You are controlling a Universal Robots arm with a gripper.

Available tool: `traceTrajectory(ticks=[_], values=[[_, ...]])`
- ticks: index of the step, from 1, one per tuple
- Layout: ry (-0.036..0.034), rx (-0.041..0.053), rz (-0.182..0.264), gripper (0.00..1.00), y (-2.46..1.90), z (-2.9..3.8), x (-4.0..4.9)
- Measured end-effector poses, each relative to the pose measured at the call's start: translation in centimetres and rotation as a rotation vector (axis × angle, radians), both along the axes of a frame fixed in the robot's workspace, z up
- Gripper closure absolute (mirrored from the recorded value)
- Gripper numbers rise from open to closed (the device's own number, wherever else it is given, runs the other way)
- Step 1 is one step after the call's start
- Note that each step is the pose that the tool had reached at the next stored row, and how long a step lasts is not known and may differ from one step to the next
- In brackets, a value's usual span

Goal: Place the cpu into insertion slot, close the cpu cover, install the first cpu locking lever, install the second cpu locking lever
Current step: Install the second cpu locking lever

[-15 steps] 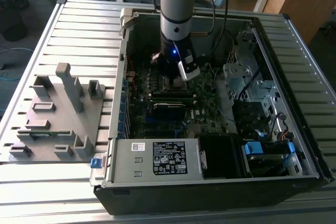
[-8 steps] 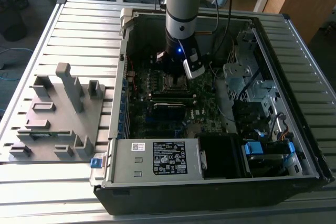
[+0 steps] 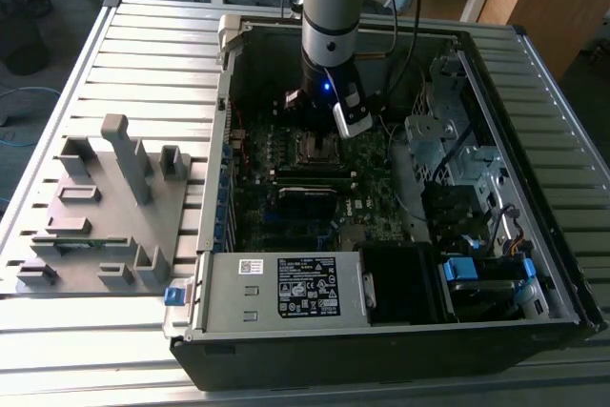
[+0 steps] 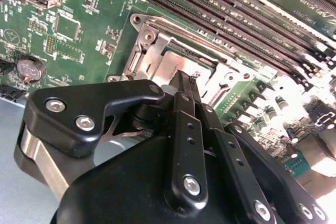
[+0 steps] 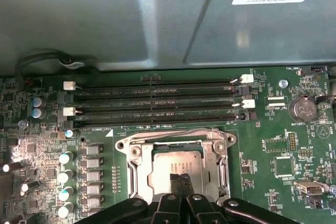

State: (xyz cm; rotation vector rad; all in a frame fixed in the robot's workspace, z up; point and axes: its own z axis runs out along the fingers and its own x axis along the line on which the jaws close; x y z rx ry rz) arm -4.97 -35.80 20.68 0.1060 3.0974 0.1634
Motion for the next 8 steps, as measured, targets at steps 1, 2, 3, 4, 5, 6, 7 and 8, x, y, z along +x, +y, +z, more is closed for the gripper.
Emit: traceTrajectory(ticks=[1,2,3,4,5,6,7,8], values=[[0.0002,-0.0017,0.0,0.9,0.0,0.09,0.0],[0.0002,-0.0024,0.0,0.9,0.0,0.2,0.0],[0.0,-0.0026,0.0,0.9,0.01,0.31,0.01],[0.0001,-0.0028,0.0,0.9,0.01,0.42,0.0],[0.0,-0.0028,0.0,0.9,0.02,0.55,0.0],[0.0,-0.0028,0.0,0.9,0.02,0.67,0.0],[0.0,-0.0028,0.0,0.9,0.03,0.77,0.0],[0.0,-0.0029,0.0,0.9,0.04,0.88,0.0]])
